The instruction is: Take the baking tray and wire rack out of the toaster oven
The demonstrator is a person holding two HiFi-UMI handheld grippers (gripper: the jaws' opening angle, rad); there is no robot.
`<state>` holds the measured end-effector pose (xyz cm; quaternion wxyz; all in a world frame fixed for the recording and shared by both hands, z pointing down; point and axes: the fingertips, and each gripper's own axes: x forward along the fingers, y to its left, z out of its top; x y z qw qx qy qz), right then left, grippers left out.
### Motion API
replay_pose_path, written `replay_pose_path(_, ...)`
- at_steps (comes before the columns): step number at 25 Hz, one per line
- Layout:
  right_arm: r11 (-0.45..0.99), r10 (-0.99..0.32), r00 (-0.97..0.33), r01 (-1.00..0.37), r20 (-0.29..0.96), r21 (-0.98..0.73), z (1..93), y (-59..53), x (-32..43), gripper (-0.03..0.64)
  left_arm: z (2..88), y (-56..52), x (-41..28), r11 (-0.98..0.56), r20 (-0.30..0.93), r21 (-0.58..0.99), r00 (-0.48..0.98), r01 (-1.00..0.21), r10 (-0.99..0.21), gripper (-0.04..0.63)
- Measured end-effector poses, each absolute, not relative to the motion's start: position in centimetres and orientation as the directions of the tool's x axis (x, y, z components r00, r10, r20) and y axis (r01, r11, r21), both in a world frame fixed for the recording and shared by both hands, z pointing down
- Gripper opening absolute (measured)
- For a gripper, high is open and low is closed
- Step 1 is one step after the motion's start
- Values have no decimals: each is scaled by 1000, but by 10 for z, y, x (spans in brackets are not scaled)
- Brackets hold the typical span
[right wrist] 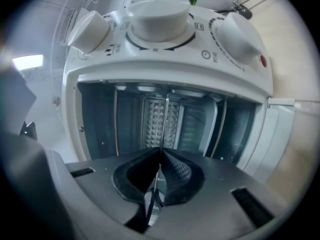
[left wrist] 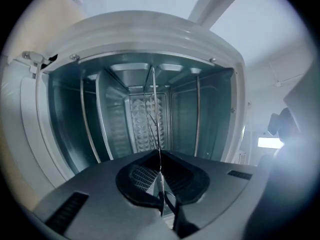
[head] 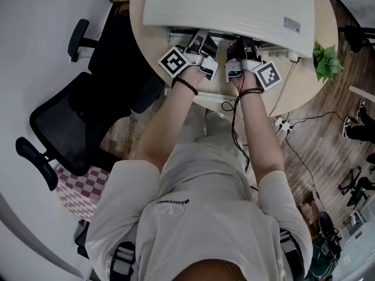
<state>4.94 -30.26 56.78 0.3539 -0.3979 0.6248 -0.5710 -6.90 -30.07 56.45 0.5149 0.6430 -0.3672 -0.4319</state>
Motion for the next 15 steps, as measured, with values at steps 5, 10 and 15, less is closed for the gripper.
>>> replay_pose_path(5,27,-902,-431,-82,11,-996,566,-294,48,11,563,-292,-70,-204,-182,979,365,-23,-913,6)
replay_pose_path(10,17,-902,-432,-78,18,-997,566,-281,50,11,564,-279,-69,-200,-176,979,373,-29,-911,6)
replay_pose_path(15,-4,-904,-426,-70,34,-998,566,-266,51,10,563,-264,-67,-199,-172,980,383,-29,-907,6)
